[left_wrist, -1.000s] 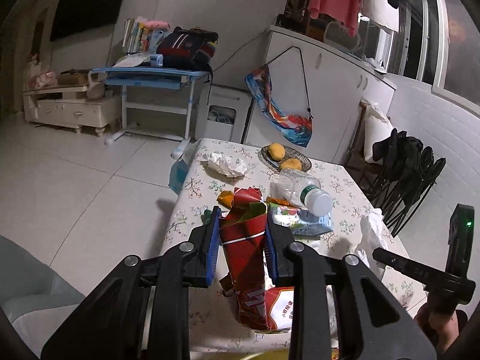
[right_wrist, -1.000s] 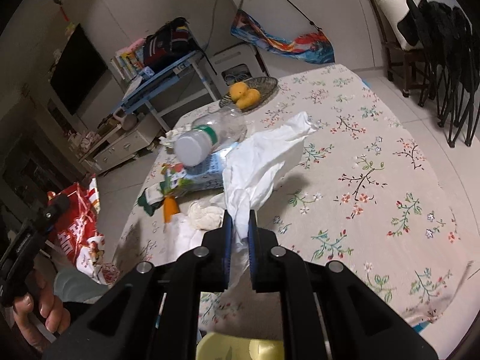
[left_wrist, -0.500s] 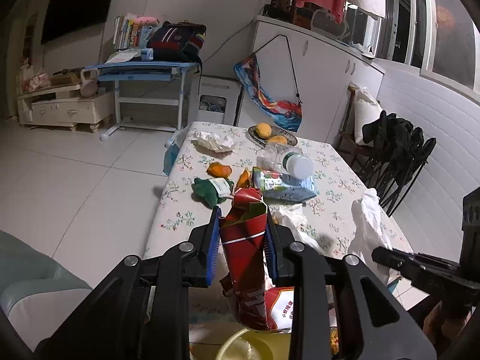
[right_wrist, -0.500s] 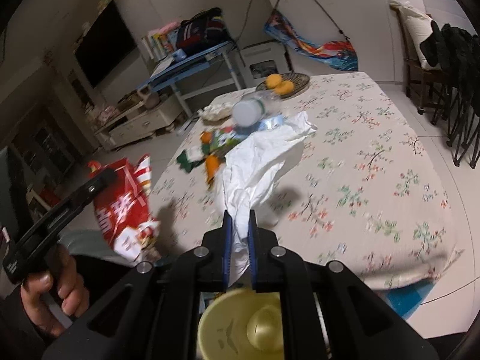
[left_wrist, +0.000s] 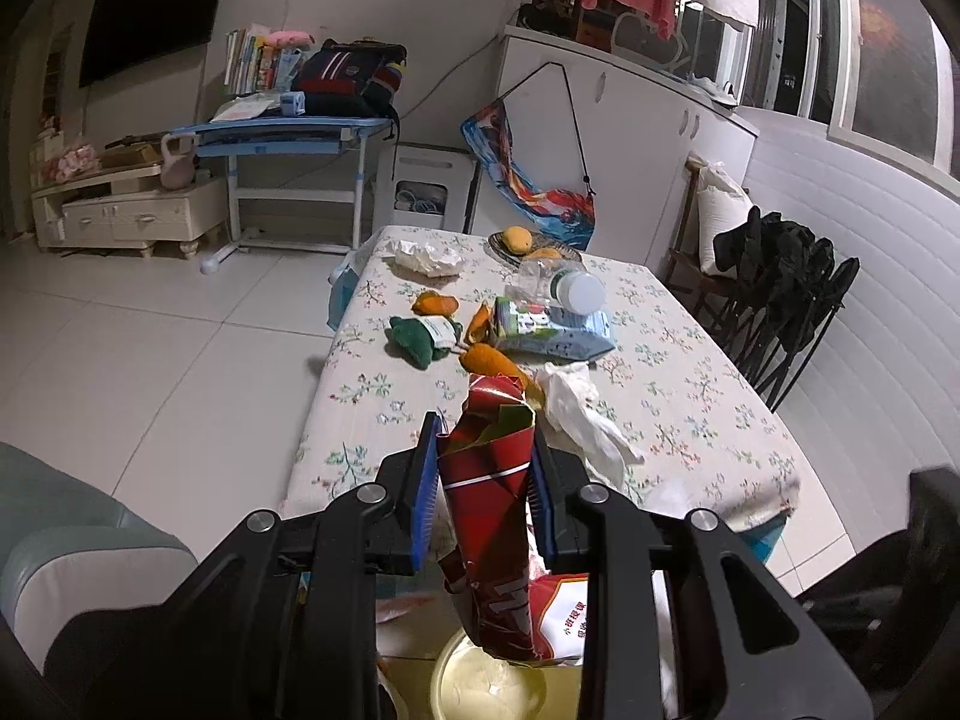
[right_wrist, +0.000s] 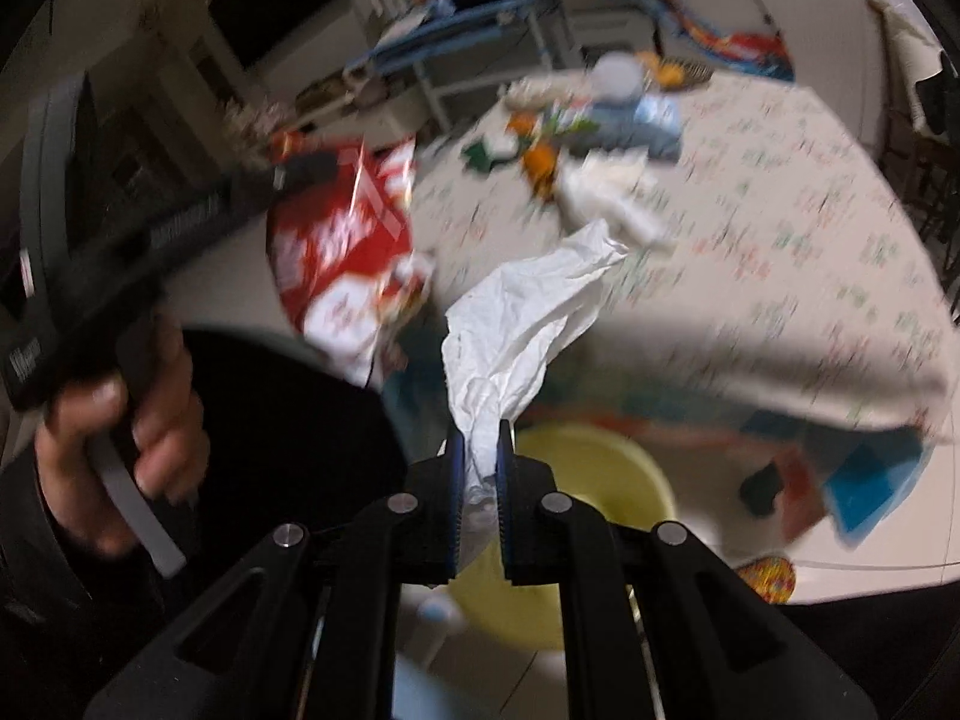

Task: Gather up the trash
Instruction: 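Carry the red snack bag to the yellow basin and open the left tool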

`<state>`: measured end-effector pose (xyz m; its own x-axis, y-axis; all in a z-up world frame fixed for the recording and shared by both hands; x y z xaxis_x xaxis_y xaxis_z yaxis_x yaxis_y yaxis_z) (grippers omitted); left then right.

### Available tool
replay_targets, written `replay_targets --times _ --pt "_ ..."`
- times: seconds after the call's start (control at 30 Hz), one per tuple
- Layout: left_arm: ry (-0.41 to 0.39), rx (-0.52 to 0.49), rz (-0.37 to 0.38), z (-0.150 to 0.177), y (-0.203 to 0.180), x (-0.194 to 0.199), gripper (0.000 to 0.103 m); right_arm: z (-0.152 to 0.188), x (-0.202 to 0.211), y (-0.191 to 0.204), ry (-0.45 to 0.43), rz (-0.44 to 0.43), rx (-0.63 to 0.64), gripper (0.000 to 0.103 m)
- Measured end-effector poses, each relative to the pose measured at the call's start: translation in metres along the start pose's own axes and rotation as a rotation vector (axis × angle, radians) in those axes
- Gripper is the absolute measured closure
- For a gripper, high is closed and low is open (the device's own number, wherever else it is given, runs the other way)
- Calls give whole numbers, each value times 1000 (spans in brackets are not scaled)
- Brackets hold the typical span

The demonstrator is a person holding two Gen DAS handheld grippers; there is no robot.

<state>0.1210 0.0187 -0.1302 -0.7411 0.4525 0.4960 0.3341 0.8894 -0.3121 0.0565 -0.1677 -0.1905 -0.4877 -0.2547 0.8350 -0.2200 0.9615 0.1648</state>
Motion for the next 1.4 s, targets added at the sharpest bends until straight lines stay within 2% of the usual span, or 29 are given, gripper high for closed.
replay_targets --times 0.2,0.27,0.33,0.5,0.57,0.73,0.87,1.1,1.13,1.17,1.23,1.27,1.4 --pt "33 -7 6 15 -7 6 78 26 -28 7 141 3 0 92" --pt "51 -7 8 21 -8 6 78 31 -36 5 174 28 -2 85" --pt "72 -14 9 27 -12 6 78 32 -38 3 180 57 -6 65" --pt "140 -23 19 41 -18 0 78 33 -27 -7 144 97 -34 46" --pt "167 -28 25 46 -21 -3 78 32 -23 -13 117 131 -50 43" --pt "227 -52 43 61 -31 -7 78 19 9 -41 -22 252 -143 32" --pt "266 -75 65 73 -42 -8 78 6 33 -58 -112 305 -193 29" --pt "365 -114 68 93 -54 -20 76 -12 49 -49 -185 354 -150 25" --pt "393 -115 70 97 -55 -23 70 -15 51 -46 -198 365 -138 24" --pt "414 -116 61 100 -56 -25 58 -18 53 -43 -211 374 -128 23" --pt "408 -127 42 102 -57 -22 45 -25 58 -37 -231 394 -111 20" --pt "392 -133 39 100 -58 -19 41 -29 61 -35 -240 404 -103 19" --pt "335 -119 33 92 -55 -9 33 -38 67 -31 -262 430 -90 17"
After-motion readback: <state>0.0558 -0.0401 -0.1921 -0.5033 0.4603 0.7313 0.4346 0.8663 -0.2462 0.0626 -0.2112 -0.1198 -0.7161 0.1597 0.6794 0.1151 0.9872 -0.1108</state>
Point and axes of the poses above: each gripper's, at about its wrist camera, not at the fingertips, and x roughly against the way its jaws point, y to its left, z to its underside, the point moved 2 cm from there along -x, roughly the way its jaws point, and after that the axes turned 14 degrees about z, right-handed, at the moved point
